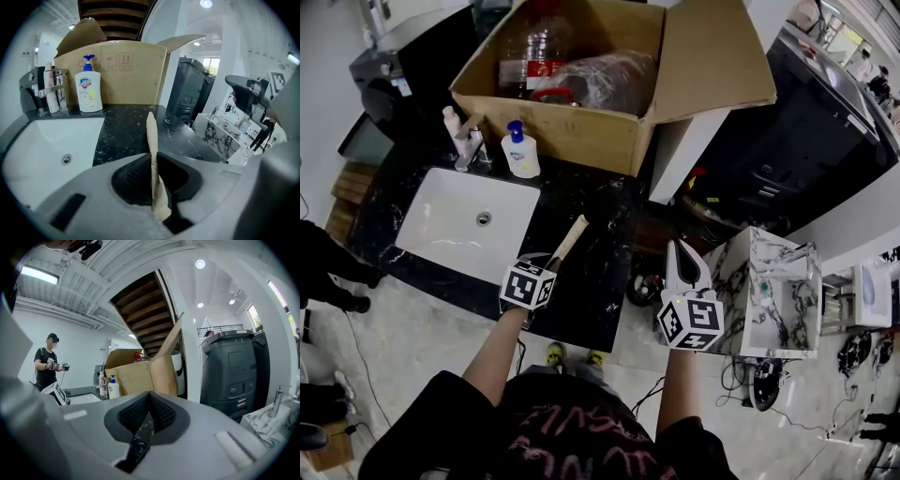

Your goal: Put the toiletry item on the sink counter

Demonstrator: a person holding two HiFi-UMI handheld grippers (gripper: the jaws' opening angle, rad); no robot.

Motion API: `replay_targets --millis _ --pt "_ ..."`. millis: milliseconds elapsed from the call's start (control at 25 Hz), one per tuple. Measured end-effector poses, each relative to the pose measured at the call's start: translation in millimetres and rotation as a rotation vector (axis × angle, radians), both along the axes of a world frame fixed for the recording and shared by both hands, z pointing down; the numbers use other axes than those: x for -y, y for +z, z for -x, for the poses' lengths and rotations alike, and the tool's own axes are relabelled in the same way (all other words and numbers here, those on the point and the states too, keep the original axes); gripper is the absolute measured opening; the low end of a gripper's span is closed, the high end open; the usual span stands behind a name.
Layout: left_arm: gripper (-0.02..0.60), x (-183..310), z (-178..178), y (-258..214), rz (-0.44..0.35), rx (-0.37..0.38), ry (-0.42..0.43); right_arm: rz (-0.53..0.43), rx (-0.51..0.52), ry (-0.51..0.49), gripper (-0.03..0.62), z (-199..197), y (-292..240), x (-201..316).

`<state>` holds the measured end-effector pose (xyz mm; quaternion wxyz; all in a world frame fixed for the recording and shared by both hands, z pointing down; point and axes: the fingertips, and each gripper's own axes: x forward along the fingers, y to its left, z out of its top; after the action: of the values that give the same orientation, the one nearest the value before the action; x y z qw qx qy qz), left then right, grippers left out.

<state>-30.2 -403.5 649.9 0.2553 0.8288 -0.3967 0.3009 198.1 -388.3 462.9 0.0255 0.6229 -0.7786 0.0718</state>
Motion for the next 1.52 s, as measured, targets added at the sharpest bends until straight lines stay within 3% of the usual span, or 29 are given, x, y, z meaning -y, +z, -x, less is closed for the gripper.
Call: replay_targets --millis 480,760,1040,1520 --pt "0.118 3 13 -4 -0.022 0.043 0.016 -0.003 0.005 -0.010 0.012 7 -2 4" --pt "0.132 4 21 -12 -0.043 0.031 0.000 -0.008 0.005 -0.013 0.013 10 -7 3" --pt "0.083 11 29 -33 -0.086 -0.017 -0.062 -0.017 0.004 -0.018 0.012 13 -12 -1" --pt "0.009 17 34 -82 -0.201 -0.059 -0.088 -0.031 0.000 -0.031 0.012 16 -22 -4"
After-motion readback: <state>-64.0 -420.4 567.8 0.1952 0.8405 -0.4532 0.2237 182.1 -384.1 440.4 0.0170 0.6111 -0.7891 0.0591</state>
